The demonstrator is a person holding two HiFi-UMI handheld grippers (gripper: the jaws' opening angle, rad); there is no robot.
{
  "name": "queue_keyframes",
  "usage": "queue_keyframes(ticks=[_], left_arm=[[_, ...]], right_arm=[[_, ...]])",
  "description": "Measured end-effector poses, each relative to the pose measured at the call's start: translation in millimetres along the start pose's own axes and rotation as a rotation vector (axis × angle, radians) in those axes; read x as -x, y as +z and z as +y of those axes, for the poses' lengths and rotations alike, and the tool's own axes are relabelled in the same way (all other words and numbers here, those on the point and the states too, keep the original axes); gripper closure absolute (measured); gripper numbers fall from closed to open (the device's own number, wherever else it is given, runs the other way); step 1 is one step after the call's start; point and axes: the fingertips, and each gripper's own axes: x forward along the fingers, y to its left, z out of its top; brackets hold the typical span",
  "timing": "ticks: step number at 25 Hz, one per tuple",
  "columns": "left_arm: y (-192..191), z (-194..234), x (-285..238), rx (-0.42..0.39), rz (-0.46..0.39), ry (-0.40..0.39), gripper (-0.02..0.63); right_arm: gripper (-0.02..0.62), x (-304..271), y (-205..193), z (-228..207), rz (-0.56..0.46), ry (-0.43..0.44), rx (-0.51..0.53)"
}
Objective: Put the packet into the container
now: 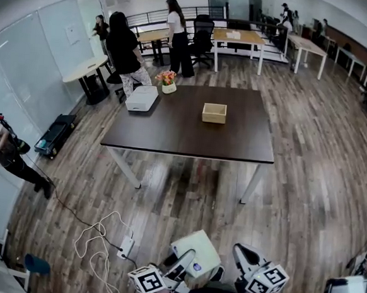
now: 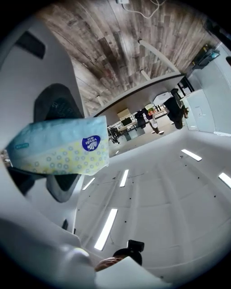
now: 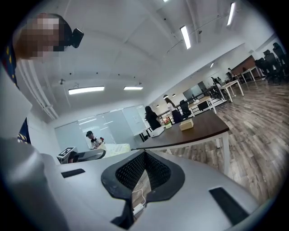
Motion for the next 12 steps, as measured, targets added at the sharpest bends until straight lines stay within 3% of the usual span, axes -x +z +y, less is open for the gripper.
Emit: queue_keyframes(ticks=[4, 12], left_arm=[[17, -10, -47, -0.176, 0.029, 0.032, 0.330], [59, 7, -101, -0.264, -0.008, 0.078, 0.330]], right_arm=[[0.595, -20, 27, -33, 0.004, 0.013, 0.022], [0.595, -66, 55, -65, 0.011, 0.051, -0.009]])
